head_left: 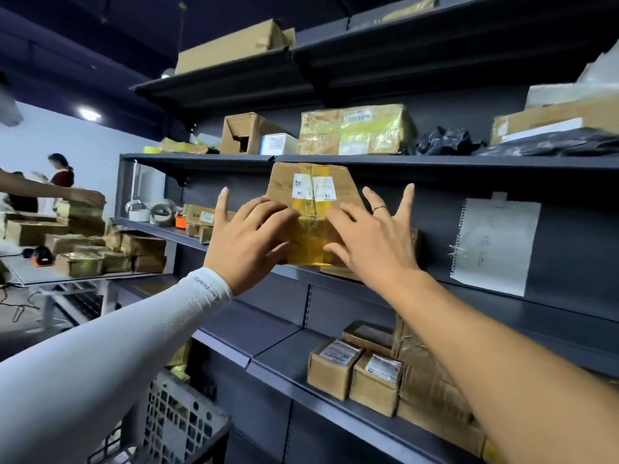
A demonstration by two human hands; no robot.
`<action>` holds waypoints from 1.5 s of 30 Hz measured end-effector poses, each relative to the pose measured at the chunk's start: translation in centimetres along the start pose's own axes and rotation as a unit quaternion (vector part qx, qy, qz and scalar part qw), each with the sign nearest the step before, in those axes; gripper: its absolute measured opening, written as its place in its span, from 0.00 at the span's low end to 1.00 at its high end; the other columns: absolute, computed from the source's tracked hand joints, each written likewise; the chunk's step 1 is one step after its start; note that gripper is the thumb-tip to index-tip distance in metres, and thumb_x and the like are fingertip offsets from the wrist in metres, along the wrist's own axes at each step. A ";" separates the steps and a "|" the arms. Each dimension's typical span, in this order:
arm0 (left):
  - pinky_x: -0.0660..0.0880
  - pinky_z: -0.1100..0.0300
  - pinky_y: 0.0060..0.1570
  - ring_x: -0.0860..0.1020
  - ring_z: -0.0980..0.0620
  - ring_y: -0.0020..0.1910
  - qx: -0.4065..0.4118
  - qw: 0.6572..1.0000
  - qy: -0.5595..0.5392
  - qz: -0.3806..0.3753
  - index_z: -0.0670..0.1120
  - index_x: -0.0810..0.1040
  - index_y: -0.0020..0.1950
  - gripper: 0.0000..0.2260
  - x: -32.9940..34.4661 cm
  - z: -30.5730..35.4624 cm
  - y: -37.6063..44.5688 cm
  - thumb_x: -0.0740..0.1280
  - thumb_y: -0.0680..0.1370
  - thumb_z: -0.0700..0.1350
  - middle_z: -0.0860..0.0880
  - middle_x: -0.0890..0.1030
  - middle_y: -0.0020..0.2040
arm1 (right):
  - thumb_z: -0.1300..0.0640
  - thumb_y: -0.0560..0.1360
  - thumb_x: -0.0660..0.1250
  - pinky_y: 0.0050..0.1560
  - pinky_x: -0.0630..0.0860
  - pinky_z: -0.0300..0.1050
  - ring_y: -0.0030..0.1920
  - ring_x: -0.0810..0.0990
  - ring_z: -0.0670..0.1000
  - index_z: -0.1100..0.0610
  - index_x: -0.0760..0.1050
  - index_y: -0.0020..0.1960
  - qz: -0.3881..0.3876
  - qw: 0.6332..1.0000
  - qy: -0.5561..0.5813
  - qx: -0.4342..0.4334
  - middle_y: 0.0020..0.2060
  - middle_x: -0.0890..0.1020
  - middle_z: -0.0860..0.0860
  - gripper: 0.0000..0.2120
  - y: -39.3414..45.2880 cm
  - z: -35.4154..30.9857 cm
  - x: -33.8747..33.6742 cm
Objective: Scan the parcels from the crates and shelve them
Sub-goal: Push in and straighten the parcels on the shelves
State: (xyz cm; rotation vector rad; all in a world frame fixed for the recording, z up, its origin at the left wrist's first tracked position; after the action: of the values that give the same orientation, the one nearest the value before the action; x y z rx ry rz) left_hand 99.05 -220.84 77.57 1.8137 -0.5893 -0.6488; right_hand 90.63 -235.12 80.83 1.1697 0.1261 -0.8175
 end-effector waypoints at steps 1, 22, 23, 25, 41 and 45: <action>0.52 0.25 0.73 0.75 0.45 0.70 -0.003 1.000 -0.002 0.001 0.51 0.75 0.71 0.21 -0.2 0.0 0.0 0.69 0.81 0.57 0.49 0.79 0.67 | 0.36 0.78 0.68 0.70 0.45 0.85 0.77 0.67 0.65 0.45 0.73 0.68 0.003 1.000 0.000 -0.001 0.69 0.80 0.50 0.23 0.0 0.0 -0.2; 0.59 0.31 0.74 0.73 0.44 0.72 0.007 0.997 -0.082 -0.011 0.51 0.69 0.74 0.23 4.7 4.6 0.8 0.65 0.82 0.57 0.48 0.75 0.71 | 0.36 0.76 0.68 0.71 0.51 0.83 0.63 0.77 0.60 0.46 0.76 0.63 0.021 0.997 -0.062 -0.036 0.56 0.80 0.53 0.21 -2.5 4.5 0.6; 0.59 0.32 0.74 0.73 0.44 0.72 0.009 0.996 -0.084 -0.013 0.51 0.69 0.75 0.23 4.8 4.8 0.8 0.65 0.82 0.57 0.48 0.75 0.71 | 0.36 0.76 0.67 0.71 0.51 0.83 0.64 0.76 0.60 0.46 0.76 0.64 0.022 0.997 -0.062 -0.033 0.56 0.80 0.54 0.21 -2.6 4.7 0.8; 0.59 0.32 0.74 0.72 0.45 0.73 0.004 0.996 -0.090 -0.015 0.51 0.68 0.76 0.23 5.1 5.1 1.1 0.64 0.83 0.57 0.49 0.74 0.72 | 0.36 0.76 0.67 0.71 0.51 0.83 0.64 0.76 0.60 0.46 0.75 0.65 0.024 0.998 -0.060 -0.026 0.57 0.79 0.54 0.22 -2.6 5.1 1.0; 0.65 0.35 0.72 0.64 0.35 0.79 -0.040 0.987 -0.156 0.019 0.56 0.60 0.83 0.22 13.8 5.5 7.7 0.55 0.87 0.53 0.40 0.58 0.83 | 0.45 0.81 0.66 0.70 0.69 0.67 0.73 0.70 0.64 0.48 0.73 0.66 0.143 0.984 -0.010 0.101 0.75 0.69 0.58 0.16 0.7 11.5 6.1; 0.64 0.35 0.73 0.62 0.35 0.80 -0.054 0.981 -0.183 0.042 0.54 0.64 0.82 0.22 16.5 5.3 9.5 0.56 0.87 0.53 0.40 0.57 0.84 | 0.45 0.81 0.66 0.63 0.72 0.62 0.71 0.72 0.64 0.51 0.75 0.64 0.157 0.979 0.015 0.129 0.75 0.70 0.58 0.15 1.4 12.8 8.4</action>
State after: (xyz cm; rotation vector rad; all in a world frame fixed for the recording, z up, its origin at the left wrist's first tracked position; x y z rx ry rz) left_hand 106.68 -238.29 82.58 1.5696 -0.8530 -0.9482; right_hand 93.43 -250.07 83.16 1.4043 -0.1419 -0.5465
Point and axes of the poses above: each hand's wrist, its own y-axis towards the middle knuckle, its own x-axis out of the palm, z = x × y, the point moved 9 cm from there along y, towards the middle knuckle
